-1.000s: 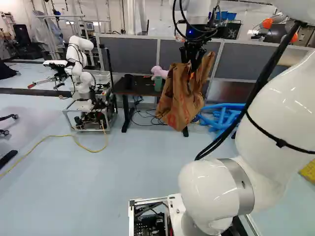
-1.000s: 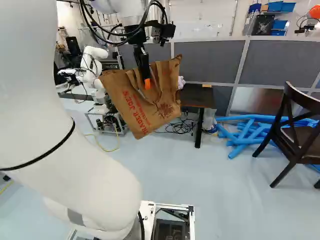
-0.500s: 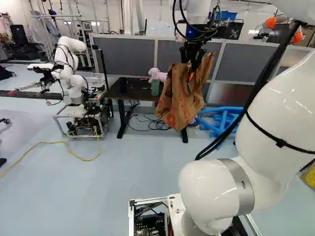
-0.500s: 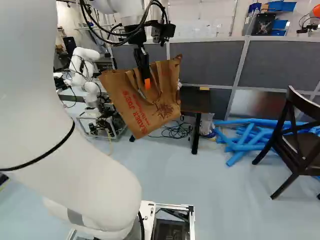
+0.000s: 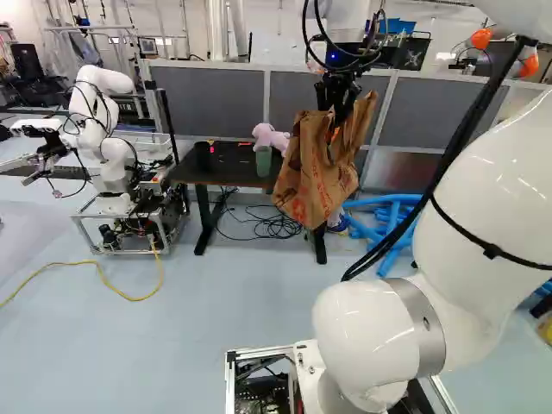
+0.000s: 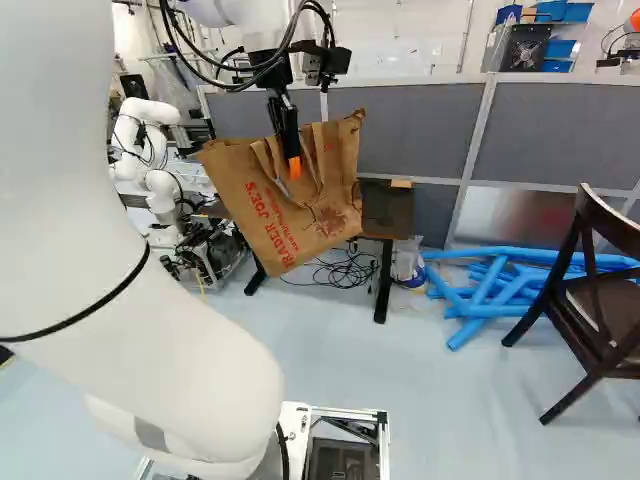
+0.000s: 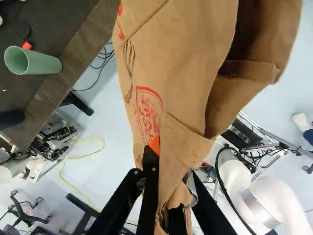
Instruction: Pick up the bag on the ground and place it on the table
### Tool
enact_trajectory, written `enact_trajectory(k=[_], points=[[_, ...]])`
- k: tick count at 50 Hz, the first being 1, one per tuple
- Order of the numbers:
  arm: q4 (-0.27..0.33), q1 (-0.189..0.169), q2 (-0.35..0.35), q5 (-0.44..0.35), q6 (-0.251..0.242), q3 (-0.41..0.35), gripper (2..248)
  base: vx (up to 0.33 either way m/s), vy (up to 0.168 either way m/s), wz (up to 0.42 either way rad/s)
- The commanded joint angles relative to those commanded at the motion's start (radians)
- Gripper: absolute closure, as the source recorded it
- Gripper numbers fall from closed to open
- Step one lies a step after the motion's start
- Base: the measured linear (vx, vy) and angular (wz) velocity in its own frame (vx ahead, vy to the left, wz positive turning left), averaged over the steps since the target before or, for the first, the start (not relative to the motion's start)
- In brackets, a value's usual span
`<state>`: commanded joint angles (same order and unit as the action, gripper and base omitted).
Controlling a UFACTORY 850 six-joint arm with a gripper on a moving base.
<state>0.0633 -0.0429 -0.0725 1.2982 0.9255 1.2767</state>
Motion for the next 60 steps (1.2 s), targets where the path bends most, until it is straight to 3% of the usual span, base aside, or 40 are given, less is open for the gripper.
enact_trajectory(k=[40,60], points=[[0.000,0.000,0.000,0.000,0.000,0.000,229,0.200,-0.123,0.001],[0.000,-0.002,0.014,0.000,0.000,0.013,229,0.176,-0.062,-0.004]])
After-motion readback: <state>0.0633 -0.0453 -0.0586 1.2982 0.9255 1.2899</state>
